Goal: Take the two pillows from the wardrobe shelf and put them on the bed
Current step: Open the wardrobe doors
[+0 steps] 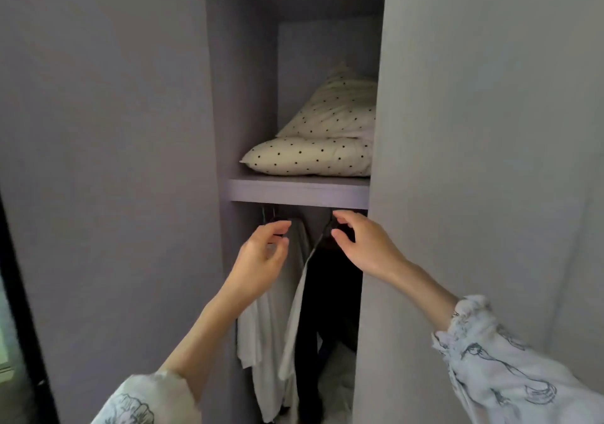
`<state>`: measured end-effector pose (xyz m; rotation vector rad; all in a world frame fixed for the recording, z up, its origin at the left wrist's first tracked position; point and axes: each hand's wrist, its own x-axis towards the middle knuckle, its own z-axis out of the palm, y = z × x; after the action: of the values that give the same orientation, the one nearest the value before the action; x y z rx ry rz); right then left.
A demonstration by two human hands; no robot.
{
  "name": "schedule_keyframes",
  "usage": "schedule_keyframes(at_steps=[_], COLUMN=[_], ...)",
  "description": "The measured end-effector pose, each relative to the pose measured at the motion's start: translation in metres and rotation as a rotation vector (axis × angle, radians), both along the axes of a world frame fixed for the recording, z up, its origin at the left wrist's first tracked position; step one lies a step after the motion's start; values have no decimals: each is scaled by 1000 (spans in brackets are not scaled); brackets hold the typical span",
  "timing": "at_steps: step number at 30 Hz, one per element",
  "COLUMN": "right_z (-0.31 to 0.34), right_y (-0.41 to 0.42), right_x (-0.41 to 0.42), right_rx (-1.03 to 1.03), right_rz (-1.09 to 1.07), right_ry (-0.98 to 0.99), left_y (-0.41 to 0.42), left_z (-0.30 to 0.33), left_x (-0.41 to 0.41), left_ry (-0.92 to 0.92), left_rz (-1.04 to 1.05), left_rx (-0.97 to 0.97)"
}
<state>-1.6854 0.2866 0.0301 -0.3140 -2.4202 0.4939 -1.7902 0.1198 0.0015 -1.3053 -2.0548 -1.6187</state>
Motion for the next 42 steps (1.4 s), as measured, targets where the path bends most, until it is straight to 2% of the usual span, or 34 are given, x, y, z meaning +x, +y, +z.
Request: schedule_keyframes(at_steps=[5,10,14,18,23,33,42], right_z=[-7,-12,-18,-25,-28,-44,-48], right_y=[89,146,169,179,176,135,63], right_x=[23,26,25,24,19,45,106], right_rx=[488,584,632,679,661,524,49], right_rz=[-345,-449,-401,-394,-433,-429,-206], right_ry=[-128,-204,-198,-200,-193,-159,47], left_y=[92,165,204,221,222,182,116], left_z=[9,20,26,28,27,21,10], left_x=[1,-3,-7,-11,-11,27,82], left_ry=[6,-86,-309,-367,-448,-400,-447], left_rz=[-84,-175,-296,-418,-449,-469,-707], left_rx=[-71,-109,-93,-16,51,89,57])
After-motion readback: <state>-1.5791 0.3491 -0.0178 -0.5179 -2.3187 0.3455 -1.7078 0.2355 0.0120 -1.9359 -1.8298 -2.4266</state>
